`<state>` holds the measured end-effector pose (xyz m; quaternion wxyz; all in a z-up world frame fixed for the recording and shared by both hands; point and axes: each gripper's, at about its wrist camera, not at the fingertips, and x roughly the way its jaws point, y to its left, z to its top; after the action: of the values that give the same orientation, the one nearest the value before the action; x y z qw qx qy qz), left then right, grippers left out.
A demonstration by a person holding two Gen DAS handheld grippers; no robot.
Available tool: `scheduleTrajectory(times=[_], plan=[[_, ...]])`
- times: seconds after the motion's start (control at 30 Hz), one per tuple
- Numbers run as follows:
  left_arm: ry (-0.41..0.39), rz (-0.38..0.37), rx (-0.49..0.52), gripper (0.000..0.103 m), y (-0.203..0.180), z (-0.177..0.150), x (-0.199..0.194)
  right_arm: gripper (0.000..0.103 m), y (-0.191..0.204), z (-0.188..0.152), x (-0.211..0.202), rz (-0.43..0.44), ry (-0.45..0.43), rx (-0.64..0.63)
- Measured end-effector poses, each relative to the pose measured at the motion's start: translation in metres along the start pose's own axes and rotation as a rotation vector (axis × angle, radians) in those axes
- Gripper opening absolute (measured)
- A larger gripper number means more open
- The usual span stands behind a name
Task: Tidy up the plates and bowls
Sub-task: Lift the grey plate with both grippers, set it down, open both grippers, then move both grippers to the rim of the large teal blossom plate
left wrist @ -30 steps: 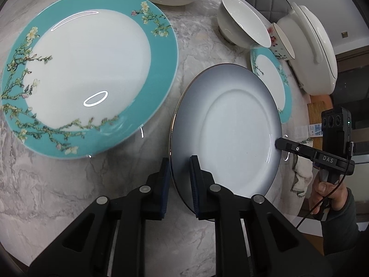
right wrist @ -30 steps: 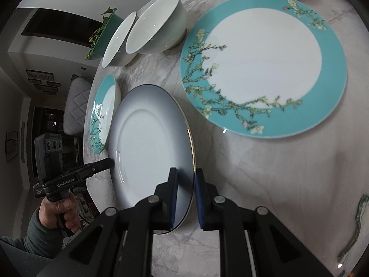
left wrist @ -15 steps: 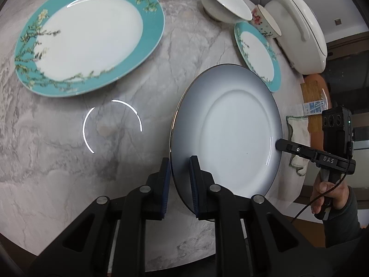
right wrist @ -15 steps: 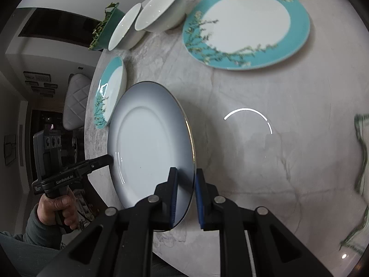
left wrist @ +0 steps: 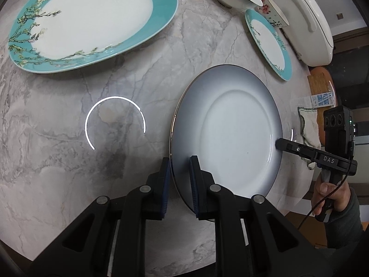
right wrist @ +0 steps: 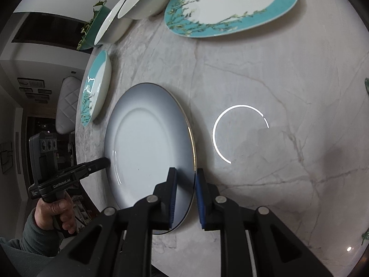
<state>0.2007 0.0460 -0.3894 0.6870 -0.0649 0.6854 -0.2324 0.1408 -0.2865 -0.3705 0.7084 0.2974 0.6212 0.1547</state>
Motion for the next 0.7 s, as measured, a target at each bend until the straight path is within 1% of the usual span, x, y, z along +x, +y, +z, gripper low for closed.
scheduleTrajectory(times=[0.1, 0.2, 0.27, 0.3, 0.33, 0.37, 0.4, 0.43, 0.47, 0.5, 0.53, 0.6, 0.7], plan=[[0.0, 0.0, 0.0, 0.015, 0.0, 0.001, 0.001, 0.018, -0.003, -0.002, -0.002, 0.013, -0.007, 0.007], [-0.019, -0.002, -0.012, 0.014, 0.0, 0.001, -0.003, 0.021, -0.003, -0.002, -0.003, 0.021, -0.007, 0.01], [-0.056, 0.006, -0.011, 0.015, 0.0, -0.002, -0.015, 0.04, -0.004, -0.003, -0.009, 0.02, -0.022, 0.012], [-0.076, 0.01, -0.009, 0.015, -0.002, -0.002, -0.022, 0.065, -0.004, -0.004, -0.016, 0.023, -0.044, 0.015], [-0.105, 0.012, -0.002, 0.016, -0.004, -0.002, -0.031, 0.086, -0.004, -0.005, -0.023, 0.021, -0.067, 0.016], [-0.127, 0.009, 0.003, 0.026, -0.006, -0.002, -0.04, 0.093, -0.004, -0.005, -0.033, 0.02, -0.099, 0.019], [-0.147, 0.015, 0.005, 0.038, -0.008, -0.001, -0.048, 0.096, -0.006, -0.006, -0.041, 0.026, -0.123, 0.026], [-0.169, 0.028, 0.009, 0.078, -0.012, 0.001, -0.056, 0.1, -0.008, -0.005, -0.051, 0.034, -0.152, 0.039], [-0.191, 0.02, 0.016, 0.103, -0.016, 0.004, -0.063, 0.103, -0.01, -0.005, -0.061, 0.037, -0.175, 0.055], [-0.207, -0.001, 0.032, 0.103, -0.021, 0.008, -0.07, 0.103, -0.013, -0.004, -0.07, 0.04, -0.198, 0.073], [-0.209, 0.007, 0.06, 0.103, -0.029, 0.013, -0.074, 0.103, -0.015, -0.002, -0.078, 0.047, -0.213, 0.088], [-0.214, 0.059, 0.12, 0.103, -0.047, 0.026, -0.08, 0.103, -0.019, 0.004, -0.097, 0.072, -0.248, 0.106], [-0.253, 0.069, 0.205, 0.103, -0.076, 0.043, -0.087, 0.103, -0.019, 0.013, -0.122, 0.107, -0.324, 0.09]])
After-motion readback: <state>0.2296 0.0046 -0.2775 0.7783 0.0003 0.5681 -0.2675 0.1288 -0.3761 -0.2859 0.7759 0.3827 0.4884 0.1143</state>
